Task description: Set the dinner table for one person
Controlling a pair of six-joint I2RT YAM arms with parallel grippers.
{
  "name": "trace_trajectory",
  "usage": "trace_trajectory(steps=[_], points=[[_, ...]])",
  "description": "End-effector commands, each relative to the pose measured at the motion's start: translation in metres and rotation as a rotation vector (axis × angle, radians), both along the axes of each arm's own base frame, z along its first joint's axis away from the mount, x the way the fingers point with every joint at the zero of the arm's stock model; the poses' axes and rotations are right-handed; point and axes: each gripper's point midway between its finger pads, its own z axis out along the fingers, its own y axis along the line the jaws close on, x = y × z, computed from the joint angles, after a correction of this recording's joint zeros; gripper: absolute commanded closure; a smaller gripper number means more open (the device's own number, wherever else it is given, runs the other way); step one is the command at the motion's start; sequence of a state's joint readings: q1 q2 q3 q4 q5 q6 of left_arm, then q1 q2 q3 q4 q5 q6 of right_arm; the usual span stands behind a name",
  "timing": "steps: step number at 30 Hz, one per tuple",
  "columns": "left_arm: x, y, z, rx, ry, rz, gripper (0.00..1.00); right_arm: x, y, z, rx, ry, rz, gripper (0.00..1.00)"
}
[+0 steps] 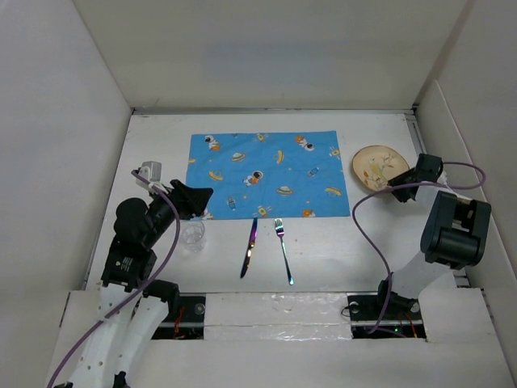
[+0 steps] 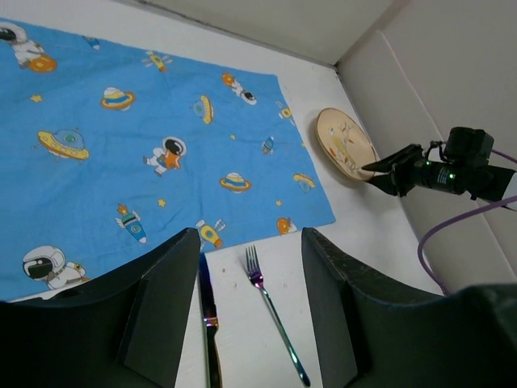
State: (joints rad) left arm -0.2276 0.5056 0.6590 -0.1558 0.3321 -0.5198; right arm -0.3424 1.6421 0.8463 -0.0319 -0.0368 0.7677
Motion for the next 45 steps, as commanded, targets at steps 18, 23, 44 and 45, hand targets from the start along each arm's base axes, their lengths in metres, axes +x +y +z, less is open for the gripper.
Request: trace_trajectory(steps=[18, 23, 44, 45], points=[[0.001, 0.027, 0.039, 0.063, -0.135, 0.142, 0.58, 0.006, -0.039, 0.062, 0.021, -0.358, -0.023, 1.00], [0.005, 0.025, 0.031, 0.081, -0.109, 0.134, 0.59, 0.005, -0.031, 0.121, 0.026, -0.577, 0.068, 1.00], [0.012, 0.042, 0.024, 0.173, -0.118, 0.209, 0.59, 0.048, 0.271, 0.174, 0.354, -0.778, 0.884, 1.00], [0.012, 0.043, 0.024, 0.170, -0.123, 0.215, 0.59, 0.049, 0.289, 0.182, 0.370, -0.799, 0.923, 1.00]])
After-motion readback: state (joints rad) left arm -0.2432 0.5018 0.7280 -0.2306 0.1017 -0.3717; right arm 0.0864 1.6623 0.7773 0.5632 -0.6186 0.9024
